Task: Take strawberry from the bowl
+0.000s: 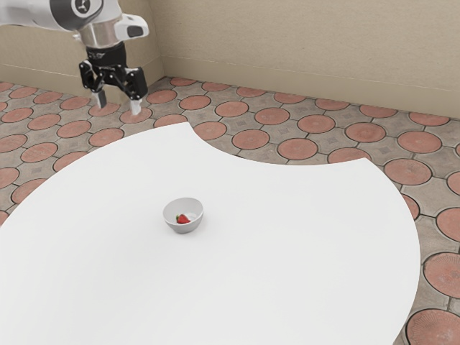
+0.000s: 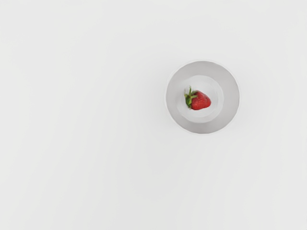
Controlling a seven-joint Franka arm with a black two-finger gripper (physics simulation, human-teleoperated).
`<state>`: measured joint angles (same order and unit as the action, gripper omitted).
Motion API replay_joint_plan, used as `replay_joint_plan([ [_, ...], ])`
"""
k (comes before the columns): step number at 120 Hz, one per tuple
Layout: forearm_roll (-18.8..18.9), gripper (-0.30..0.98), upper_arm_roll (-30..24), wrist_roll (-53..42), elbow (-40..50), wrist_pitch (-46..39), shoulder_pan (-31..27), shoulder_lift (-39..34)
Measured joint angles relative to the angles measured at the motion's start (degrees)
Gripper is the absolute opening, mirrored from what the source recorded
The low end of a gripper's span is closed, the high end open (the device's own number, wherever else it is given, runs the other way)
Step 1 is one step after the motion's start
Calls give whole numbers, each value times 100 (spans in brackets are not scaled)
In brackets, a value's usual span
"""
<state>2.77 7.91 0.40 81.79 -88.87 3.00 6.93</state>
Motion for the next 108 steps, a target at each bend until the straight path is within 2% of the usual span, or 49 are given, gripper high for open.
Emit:
replay_joint_plan([
  [34,-33,67,-42,22,-24,-250,-115,65],
  [44,-154,67,-34,211,-9,-330,-110,38],
  [58,-251,67,-25,1382,240,-492,-42,-126],
  [69,-274,67,13,2337,873,-790,-28,-191],
  [108,-310,67,50,5511,2139,-1982,-122,-12],
])
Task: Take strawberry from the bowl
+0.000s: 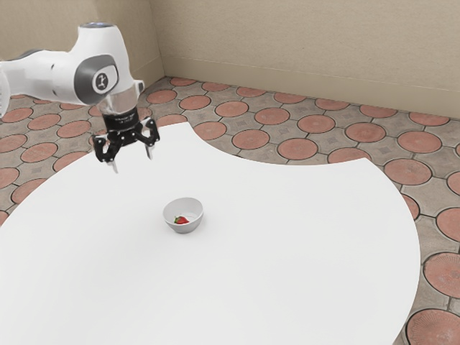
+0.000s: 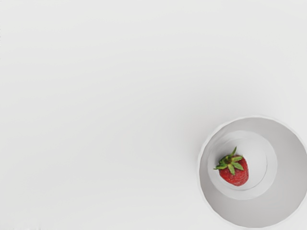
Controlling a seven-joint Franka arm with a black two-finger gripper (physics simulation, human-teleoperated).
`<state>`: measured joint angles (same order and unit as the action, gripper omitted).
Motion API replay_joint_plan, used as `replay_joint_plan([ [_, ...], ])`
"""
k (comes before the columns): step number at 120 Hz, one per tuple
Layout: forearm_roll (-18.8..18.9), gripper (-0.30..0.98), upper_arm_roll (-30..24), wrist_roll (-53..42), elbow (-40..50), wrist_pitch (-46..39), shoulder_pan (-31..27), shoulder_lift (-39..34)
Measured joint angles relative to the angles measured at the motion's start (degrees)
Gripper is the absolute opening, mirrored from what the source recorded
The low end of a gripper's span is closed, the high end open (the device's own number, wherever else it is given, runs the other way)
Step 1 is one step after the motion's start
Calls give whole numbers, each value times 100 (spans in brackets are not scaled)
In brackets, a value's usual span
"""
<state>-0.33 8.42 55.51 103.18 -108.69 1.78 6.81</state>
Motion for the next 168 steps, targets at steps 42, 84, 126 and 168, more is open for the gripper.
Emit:
replay_joint_plan([
  [42,-3,58,-6,2084,457,-1038,32,356],
  [84,-26,45,-77,3226,72,-1332,167,1120],
  [126,-254,40,-78,3843,-109,-1413,215,1526],
  [168,-265,37,-79,4025,-330,-1579,234,1828],
])
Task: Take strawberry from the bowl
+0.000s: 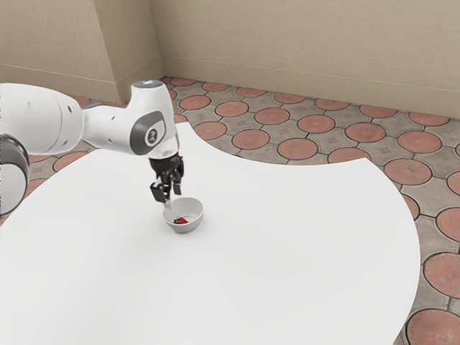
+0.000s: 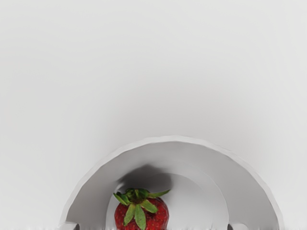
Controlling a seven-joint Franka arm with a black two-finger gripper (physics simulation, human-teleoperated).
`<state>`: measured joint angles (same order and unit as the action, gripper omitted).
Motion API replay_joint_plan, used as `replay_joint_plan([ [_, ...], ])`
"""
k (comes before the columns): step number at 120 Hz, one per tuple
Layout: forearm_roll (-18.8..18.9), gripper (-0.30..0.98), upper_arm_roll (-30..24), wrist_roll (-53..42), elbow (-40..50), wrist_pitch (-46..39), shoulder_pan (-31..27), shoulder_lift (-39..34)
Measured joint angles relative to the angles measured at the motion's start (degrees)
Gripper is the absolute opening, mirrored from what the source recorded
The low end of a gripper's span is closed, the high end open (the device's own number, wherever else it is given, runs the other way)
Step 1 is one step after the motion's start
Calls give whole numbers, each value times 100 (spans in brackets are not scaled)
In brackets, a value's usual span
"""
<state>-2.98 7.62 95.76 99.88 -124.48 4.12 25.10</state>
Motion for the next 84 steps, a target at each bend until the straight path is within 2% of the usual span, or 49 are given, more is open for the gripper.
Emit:
replay_joint_plan([
  [84,-28,35,-7,147,-236,-124,102,561],
])
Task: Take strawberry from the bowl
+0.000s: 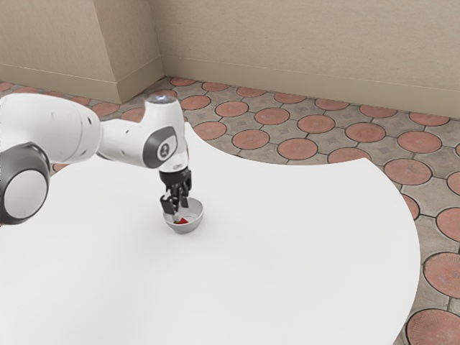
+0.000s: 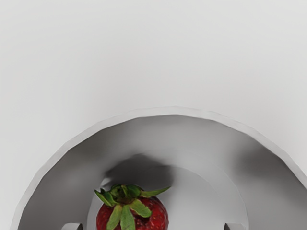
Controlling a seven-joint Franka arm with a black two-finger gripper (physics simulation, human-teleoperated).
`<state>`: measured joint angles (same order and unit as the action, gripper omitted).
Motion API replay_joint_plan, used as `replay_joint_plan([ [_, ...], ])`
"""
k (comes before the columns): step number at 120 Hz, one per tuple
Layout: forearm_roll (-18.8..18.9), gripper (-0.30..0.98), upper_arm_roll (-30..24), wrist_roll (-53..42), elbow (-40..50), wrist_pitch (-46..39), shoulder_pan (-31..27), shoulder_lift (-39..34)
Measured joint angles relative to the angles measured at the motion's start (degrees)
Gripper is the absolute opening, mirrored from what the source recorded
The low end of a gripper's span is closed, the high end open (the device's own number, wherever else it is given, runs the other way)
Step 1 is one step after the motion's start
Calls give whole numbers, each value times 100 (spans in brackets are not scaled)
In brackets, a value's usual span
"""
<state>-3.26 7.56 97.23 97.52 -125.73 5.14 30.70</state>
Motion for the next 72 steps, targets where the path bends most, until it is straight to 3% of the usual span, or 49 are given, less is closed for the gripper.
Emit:
replay_joint_plan([
  [72,-21,35,0,44,-108,-91,39,184],
])
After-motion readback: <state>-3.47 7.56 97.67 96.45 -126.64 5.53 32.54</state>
